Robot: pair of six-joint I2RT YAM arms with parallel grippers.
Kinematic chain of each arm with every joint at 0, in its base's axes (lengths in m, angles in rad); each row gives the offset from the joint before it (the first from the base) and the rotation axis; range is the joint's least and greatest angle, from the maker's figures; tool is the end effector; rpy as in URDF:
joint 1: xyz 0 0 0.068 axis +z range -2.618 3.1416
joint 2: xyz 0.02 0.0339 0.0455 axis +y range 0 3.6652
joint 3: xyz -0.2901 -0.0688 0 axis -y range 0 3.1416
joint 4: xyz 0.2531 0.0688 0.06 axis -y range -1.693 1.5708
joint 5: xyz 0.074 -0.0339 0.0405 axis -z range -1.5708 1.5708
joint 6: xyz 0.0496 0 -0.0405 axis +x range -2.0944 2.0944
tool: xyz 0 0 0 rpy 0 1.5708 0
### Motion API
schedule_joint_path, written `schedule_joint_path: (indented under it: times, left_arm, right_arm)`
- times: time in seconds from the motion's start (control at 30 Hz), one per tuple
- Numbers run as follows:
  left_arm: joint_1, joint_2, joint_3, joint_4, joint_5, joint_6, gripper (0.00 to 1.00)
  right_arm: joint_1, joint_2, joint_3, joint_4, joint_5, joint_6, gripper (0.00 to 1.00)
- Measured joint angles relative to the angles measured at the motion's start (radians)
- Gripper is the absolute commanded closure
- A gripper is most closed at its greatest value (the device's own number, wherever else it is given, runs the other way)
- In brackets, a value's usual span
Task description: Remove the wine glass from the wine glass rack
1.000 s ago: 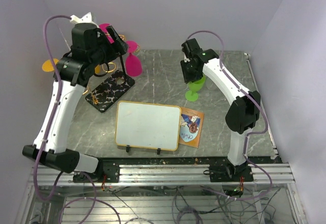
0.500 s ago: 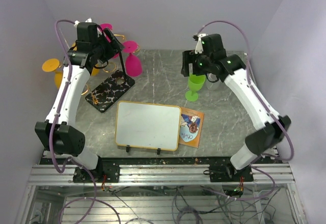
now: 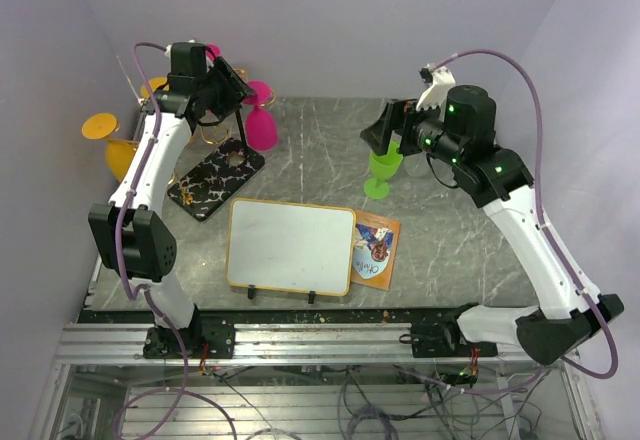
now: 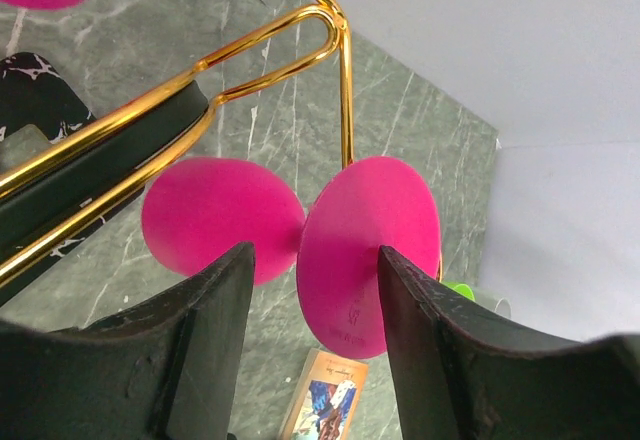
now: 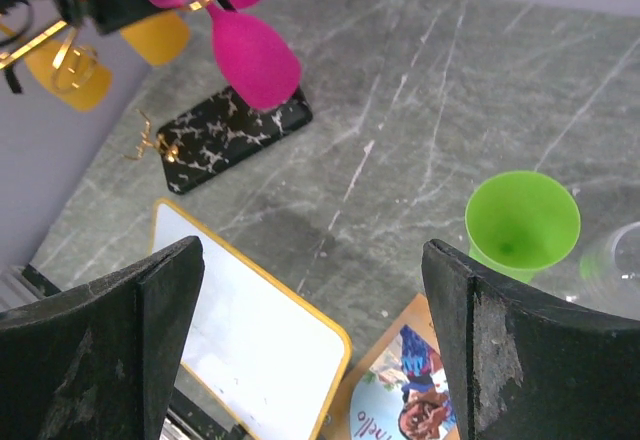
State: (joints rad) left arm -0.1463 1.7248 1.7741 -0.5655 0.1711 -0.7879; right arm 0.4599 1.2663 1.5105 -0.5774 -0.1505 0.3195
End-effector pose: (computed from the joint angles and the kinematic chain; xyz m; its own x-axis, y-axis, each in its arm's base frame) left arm 0.4155 -0.0698 0.4119 -0.5501 -0.6250 -0.5539 -0.1415 0.7234 -0.6758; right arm 0.2479 0.1311 0.4694 -0.4560 0.1207 -0.8818 -0.4451 0.8270 0.3434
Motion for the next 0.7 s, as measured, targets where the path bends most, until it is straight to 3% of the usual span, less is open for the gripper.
schedule_joint_path:
  times: [0.47, 0.7]
  left_arm:
    - [0.000, 0.010, 0.019, 0.015, 0.013, -0.024, 0.64]
    - [0.000, 0.010, 0.035, 0.014, 0.012, -0.021, 0.71]
  right_arm:
    - [0.000, -0.052, -0.043, 0.064, 0.000, 0.022, 0.10]
    - [0.000, -0.052, -0.043, 0.065, 0.000, 0.025, 0.10]
